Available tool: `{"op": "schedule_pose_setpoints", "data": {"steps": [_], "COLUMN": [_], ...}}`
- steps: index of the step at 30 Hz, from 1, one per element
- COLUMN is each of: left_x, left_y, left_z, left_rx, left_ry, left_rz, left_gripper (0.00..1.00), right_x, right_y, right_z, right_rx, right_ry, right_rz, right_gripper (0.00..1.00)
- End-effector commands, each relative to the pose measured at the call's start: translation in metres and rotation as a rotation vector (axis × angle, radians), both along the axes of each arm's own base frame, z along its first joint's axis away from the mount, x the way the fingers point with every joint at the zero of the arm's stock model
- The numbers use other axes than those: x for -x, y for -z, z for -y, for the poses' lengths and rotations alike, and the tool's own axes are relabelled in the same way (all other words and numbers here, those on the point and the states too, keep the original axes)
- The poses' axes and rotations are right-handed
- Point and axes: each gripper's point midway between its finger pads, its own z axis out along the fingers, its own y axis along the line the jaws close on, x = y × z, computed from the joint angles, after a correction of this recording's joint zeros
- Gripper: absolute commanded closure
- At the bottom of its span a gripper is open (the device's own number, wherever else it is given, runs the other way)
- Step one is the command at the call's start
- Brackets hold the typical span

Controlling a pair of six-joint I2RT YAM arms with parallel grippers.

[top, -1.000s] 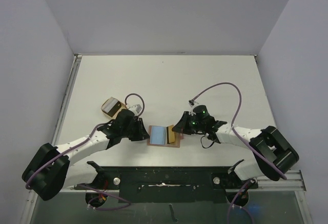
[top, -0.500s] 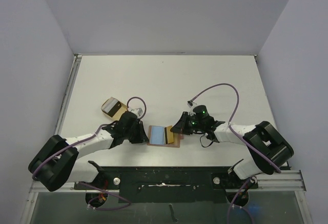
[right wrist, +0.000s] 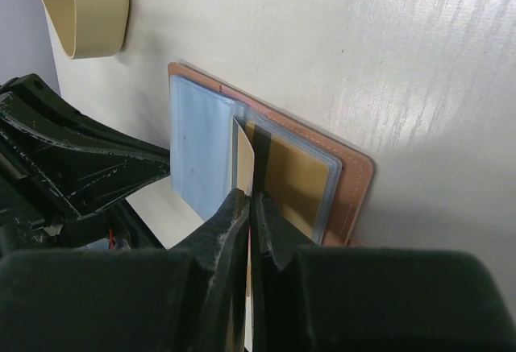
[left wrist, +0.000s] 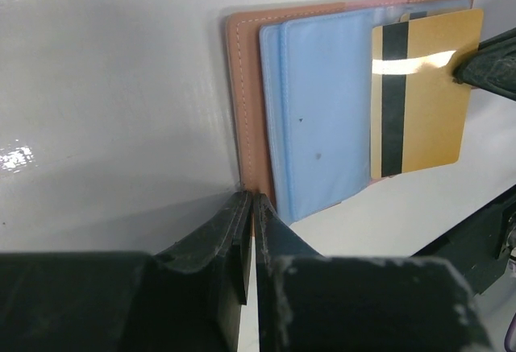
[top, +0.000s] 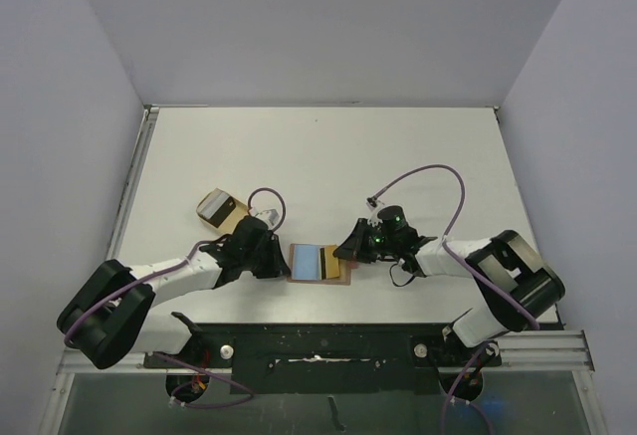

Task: Put the credit cards into the card holder
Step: Insert the credit card into the card holder.

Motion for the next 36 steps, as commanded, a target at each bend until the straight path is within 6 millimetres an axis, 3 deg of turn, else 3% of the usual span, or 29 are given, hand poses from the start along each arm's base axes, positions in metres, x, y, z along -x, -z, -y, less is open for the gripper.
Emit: {"op": "schedule_pose_setpoints", "data": {"steps": [1,15,36], "left_x": [-0.006,0.000,0.001], "left_y": [-0.005,-0.002,-0.005], "left_z": [0.011,0.016,0.021], "left_rx": [0.020,0.038,0.074], "left_ry": [0.023,0.029,0.015], "left_rz": [0.032,0.018,0.020], "left_gripper": [0.95,0.95,0.95], "right_x": [-0.006,-0.009,-0.018], "right_y": [0.001,0.011,0.008], "right_z": [-0.001,-0.001,-0.007], "right_rx": [-0.007,-0.003,-0.020], "right_ry": [0.000,0.015,0.055], "right_rz": [0.030,0.029,0.057], "right_gripper": [1.00,1.00,1.00]}}
